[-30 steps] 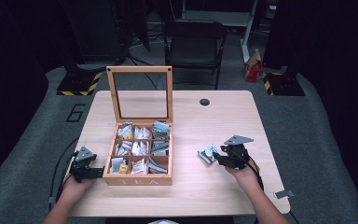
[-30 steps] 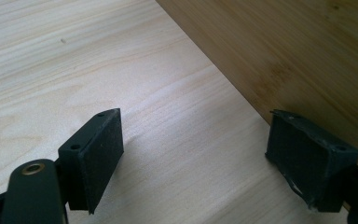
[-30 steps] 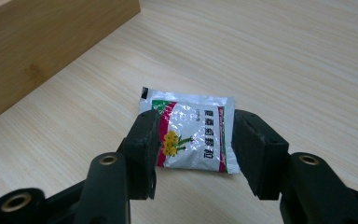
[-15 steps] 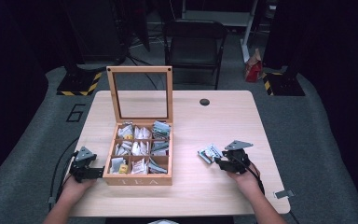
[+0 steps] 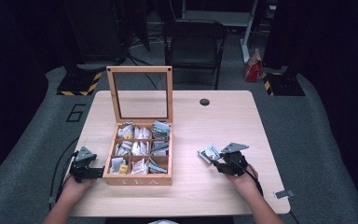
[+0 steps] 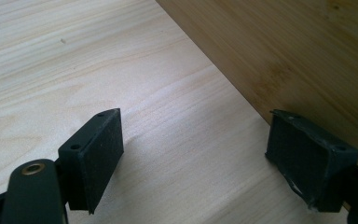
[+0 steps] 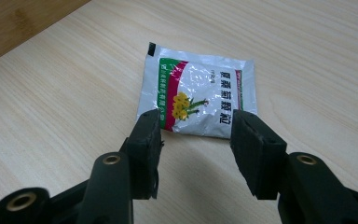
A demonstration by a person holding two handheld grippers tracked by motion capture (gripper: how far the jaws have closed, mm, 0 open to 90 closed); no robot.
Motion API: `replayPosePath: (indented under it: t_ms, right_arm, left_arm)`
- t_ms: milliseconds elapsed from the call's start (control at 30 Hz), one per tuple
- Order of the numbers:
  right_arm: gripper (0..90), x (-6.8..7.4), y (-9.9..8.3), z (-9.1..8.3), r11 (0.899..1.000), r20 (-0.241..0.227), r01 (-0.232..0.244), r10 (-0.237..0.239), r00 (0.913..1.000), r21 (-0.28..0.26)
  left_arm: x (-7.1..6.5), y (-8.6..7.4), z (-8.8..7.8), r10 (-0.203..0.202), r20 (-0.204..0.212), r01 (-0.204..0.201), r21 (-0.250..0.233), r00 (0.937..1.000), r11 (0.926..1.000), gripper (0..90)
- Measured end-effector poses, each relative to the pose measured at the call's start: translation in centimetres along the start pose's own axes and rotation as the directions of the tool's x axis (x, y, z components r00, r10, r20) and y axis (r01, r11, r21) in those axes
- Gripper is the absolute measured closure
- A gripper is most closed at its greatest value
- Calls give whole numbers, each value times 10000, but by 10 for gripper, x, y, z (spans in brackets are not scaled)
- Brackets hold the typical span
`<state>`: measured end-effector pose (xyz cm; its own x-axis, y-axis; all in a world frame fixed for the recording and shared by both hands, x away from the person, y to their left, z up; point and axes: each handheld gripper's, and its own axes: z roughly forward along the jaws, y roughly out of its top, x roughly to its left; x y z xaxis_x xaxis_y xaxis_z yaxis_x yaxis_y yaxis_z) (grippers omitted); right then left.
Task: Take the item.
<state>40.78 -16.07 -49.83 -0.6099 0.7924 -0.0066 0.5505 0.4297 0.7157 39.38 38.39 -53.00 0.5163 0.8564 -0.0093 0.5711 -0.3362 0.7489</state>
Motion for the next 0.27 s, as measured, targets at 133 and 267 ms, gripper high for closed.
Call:
replayPosePath:
  t_ms: [133,267]
  right_arm:
    - [525,0,0,1,9995,28,291,-291,9996,83]
    - [525,2,0,1,9996,142,270,-270,9995,22]
  left_arm:
    - [0,0,0,-2,2,2,-2,10000,10000,182]
    - [0,0,0,-3,3,3,0,10000,10000,182]
